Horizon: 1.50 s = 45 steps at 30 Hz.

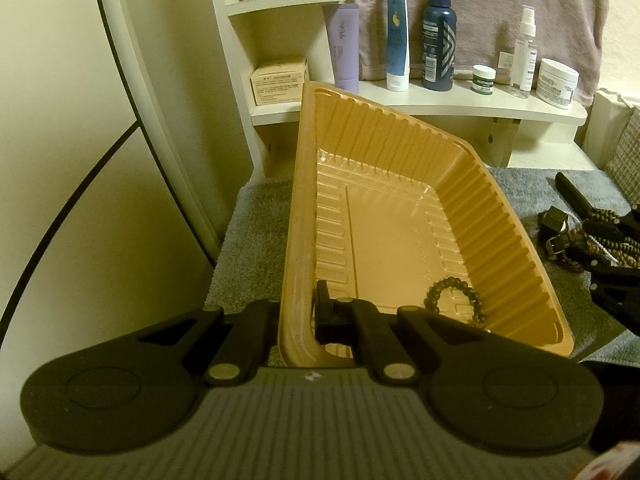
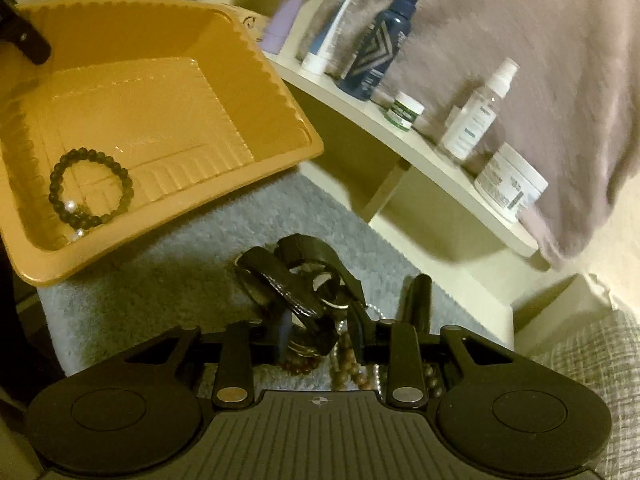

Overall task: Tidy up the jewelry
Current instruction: 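Grasp the black watch strap with the right gripper and drop it into the tray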

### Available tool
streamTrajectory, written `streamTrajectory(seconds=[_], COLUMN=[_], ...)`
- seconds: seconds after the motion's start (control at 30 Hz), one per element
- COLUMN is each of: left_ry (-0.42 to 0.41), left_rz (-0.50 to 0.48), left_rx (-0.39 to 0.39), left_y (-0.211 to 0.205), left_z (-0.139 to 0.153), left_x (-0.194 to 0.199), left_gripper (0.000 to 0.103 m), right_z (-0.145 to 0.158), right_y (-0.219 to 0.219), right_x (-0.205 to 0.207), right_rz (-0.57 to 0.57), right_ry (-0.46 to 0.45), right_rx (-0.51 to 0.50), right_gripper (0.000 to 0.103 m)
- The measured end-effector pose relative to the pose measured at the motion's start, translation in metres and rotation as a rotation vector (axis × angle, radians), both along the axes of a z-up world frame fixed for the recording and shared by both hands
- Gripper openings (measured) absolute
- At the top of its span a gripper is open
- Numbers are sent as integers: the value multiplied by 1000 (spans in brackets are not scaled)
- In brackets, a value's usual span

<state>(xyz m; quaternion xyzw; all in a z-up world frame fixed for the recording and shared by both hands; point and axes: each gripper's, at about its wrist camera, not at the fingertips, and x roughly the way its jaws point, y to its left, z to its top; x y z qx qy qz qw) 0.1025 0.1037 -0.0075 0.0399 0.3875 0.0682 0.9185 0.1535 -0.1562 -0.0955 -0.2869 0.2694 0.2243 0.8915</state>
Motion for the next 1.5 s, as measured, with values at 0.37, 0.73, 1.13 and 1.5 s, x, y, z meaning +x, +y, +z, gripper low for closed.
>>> streamTrajectory(seconds=[0.37, 0.73, 1.13, 1.5], left_ry=[-2, -2, -4, -3], left_rz=[1, 1, 1, 1], left_rx=[0, -1, -6, -10], left_y=[0, -1, -2, -1], left_z=[0, 0, 0, -1], left_x=[0, 0, 0, -1], left_gripper=[3, 3, 3, 3], right_z=[14, 67, 46, 52], right_y=[-8, 13, 63, 43], right_x=[-8, -16, -25, -23], right_rz=[-39, 44, 151, 106], right_ry=[-60, 26, 217, 229], right_rx=[40, 323, 348, 421], right_gripper=[9, 9, 9, 48])
